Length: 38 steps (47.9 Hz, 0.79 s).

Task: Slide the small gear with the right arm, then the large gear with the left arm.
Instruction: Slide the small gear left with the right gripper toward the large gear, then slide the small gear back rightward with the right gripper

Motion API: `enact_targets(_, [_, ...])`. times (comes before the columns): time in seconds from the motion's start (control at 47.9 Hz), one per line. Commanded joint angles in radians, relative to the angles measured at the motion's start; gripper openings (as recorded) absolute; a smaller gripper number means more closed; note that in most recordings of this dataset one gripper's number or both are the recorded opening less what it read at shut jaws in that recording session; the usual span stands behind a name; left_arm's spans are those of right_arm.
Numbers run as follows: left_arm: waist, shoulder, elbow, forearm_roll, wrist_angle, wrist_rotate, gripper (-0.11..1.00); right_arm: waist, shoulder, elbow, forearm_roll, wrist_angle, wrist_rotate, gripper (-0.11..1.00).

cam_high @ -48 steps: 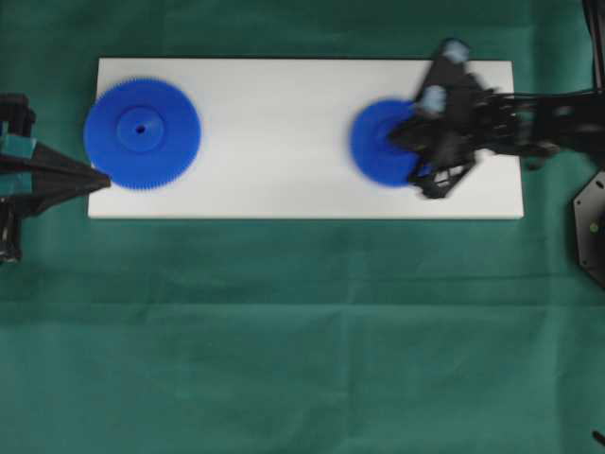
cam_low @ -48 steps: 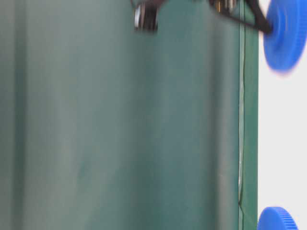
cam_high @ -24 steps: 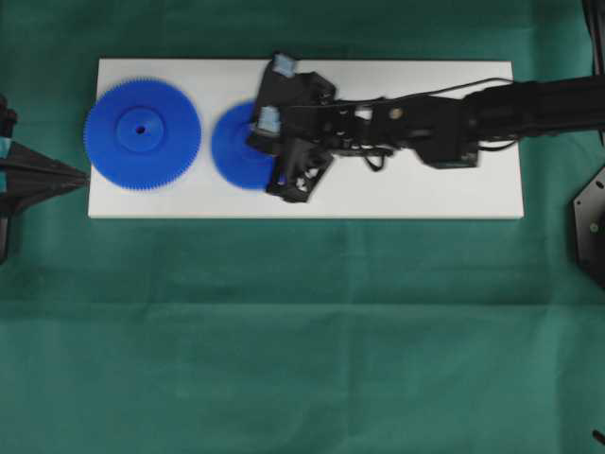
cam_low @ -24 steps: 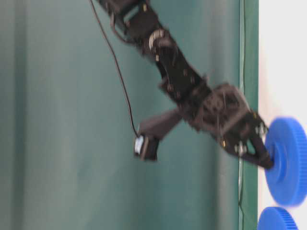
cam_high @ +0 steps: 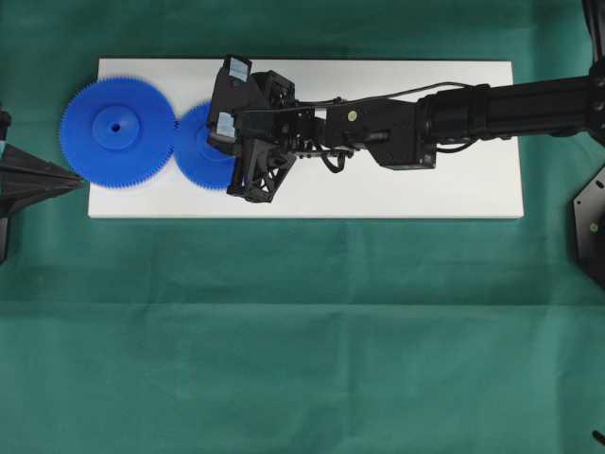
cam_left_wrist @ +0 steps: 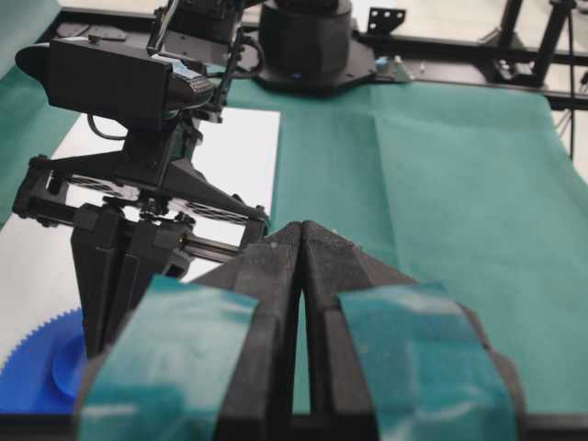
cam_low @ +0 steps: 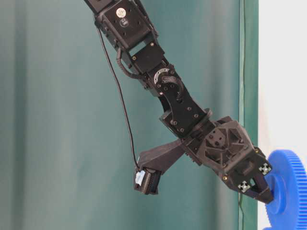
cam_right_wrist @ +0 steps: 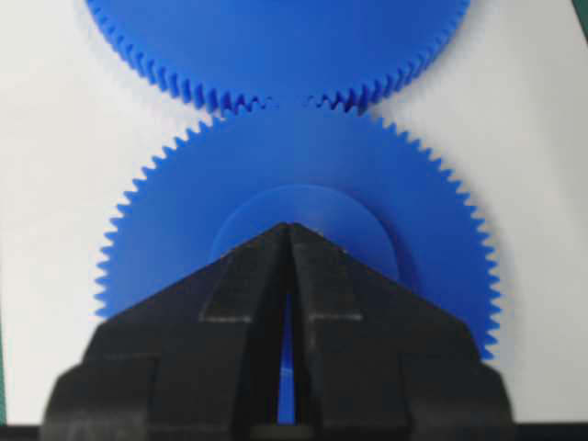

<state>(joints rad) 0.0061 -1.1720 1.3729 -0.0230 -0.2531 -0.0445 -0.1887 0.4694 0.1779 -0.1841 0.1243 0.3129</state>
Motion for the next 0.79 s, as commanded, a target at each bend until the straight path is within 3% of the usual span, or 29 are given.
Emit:
enact_targets(0.0, [-0.002,0.009,-0.011,-0.002,-0.005,0.000,0.00,0.008,0.003,0.005,-0.003,0.025,0.003,0.50])
enact_targets(0.522, [-0.002,0.011,-0.011,0.000,-0.005,0.000,0.00,0.008,0.002,0.011,-0.003,0.040,0.003,0.50])
enact_targets(0.773, [-0.002,0.006,-0.009,-0.002,-0.002,-0.040,0.00,0.008,-0.014,0.037,-0.003,0.089,0.003,0.50])
